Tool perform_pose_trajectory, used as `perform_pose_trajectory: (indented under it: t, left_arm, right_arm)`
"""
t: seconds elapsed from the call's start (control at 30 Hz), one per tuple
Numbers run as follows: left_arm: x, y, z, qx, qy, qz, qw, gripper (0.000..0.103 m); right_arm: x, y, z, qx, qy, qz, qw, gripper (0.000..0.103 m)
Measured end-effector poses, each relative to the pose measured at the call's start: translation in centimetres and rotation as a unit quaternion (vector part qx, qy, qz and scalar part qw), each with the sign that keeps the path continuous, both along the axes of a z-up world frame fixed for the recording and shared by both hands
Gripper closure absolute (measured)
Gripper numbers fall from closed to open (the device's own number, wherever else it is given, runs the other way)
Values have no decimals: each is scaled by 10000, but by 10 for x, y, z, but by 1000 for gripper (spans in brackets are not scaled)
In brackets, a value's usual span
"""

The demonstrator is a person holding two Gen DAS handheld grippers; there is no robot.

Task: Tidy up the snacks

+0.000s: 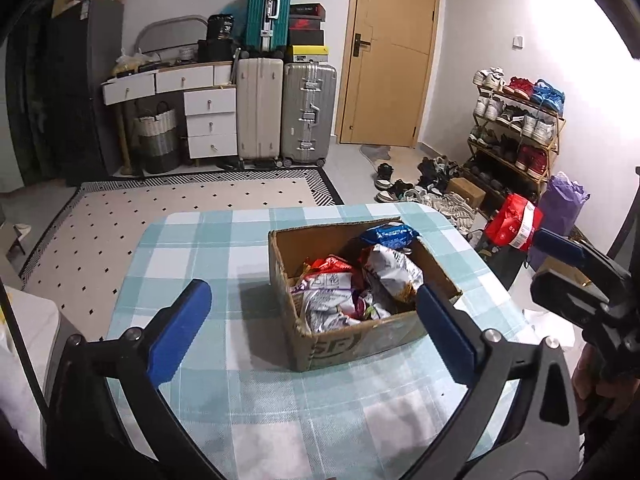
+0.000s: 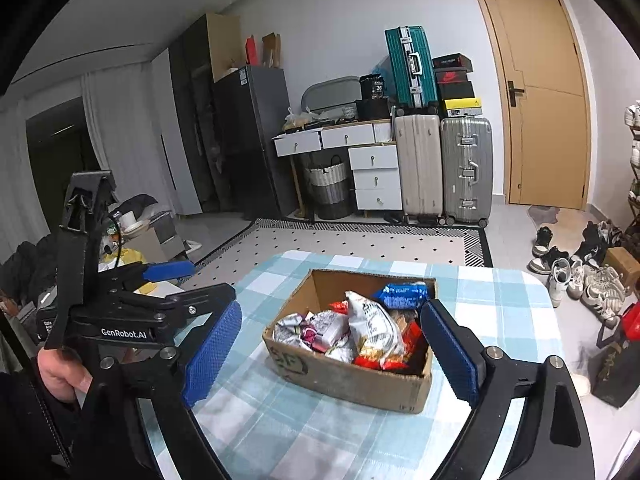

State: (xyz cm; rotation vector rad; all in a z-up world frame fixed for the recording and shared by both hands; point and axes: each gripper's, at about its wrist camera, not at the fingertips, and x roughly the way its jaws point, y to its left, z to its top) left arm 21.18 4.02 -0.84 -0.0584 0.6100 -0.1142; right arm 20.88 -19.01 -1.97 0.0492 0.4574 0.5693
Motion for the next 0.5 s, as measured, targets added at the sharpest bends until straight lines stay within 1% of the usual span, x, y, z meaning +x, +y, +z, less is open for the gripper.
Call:
perform_pose_trajectory:
  t: [0.13, 0.3, 0.4, 0.5]
  left_arm:
    - [-15, -2, -6, 72, -70, 76, 9999, 1]
    - [-34, -1, -20, 167, -328, 214, 9991, 1]
    - [-44, 1, -30, 158, -521, 292, 9981, 1]
    - [-51, 2, -42, 183, -602, 378, 9973, 1]
  right_arm:
    - [-16, -6, -8, 67, -112, -131, 9998, 7]
    - [-31, -14, -23, 127, -194, -210, 9995, 5]
    - [-41, -19, -33, 108, -273, -318, 9991, 4]
    - [-47, -24, -42, 113, -339, -362, 9987, 4]
